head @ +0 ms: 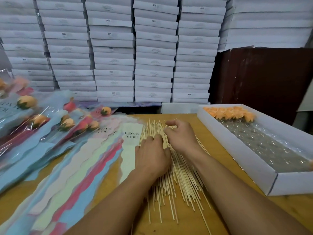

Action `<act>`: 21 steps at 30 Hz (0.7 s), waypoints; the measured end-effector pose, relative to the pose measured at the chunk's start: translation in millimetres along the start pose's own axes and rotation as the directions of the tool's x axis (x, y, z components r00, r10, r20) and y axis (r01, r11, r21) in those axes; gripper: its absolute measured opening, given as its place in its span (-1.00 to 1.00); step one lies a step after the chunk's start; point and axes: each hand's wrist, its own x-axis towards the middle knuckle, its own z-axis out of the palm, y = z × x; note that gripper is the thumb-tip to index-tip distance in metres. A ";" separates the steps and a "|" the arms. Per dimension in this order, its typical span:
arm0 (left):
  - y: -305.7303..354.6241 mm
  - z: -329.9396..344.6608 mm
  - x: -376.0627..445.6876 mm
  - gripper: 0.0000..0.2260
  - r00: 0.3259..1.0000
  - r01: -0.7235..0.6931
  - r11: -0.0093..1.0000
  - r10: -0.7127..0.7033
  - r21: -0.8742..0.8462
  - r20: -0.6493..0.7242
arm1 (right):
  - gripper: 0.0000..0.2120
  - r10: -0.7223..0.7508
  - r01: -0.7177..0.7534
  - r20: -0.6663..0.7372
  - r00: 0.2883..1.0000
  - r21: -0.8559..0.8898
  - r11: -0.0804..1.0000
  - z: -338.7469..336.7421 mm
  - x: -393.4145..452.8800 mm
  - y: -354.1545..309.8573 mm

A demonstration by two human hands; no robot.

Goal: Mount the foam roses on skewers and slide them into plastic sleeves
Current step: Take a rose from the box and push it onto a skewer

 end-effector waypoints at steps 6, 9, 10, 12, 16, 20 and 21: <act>-4.9 -3.7 -1.0 -0.75 0.999 0.033 0.999 -0.033 -0.005 0.016 | -0.83 -0.129 0.108 -0.062 0.990 -0.268 0.957 -38.6 3.1 -19.0; -5.9 -5.7 1.0 -0.76 0.999 0.049 0.999 -0.049 -0.020 0.006 | -0.82 -0.138 0.065 -0.116 0.984 -0.482 0.874 -101.9 24.1 -34.2; -6.3 -6.8 2.0 -0.76 0.998 0.058 0.998 -0.058 -0.023 0.000 | -0.79 -0.108 0.024 -0.109 0.988 -0.588 0.808 -126.0 29.3 -36.0; -6.6 -7.9 3.1 -0.76 0.997 0.073 0.997 -0.073 -0.026 -0.003 | -0.78 0.030 -0.086 -0.086 0.996 -0.787 0.611 -172.1 35.9 -28.7; -2.3 -6.1 1.6 -0.77 0.997 0.077 0.996 -0.076 -0.049 0.009 | -0.60 0.416 -0.165 -0.072 0.906 -0.967 0.192 -249.4 35.4 9.2; 1.8 -4.9 0.8 -0.78 0.999 0.052 0.997 -0.052 -0.061 0.000 | -0.63 0.691 -0.220 -0.104 0.715 -0.972 0.082 -291.6 17.7 50.4; 2.3 -4.9 0.9 -0.78 0.999 0.050 0.997 -0.050 -0.063 -0.006 | -0.65 0.734 -0.221 -0.111 0.670 -0.974 0.054 -295.5 15.9 59.2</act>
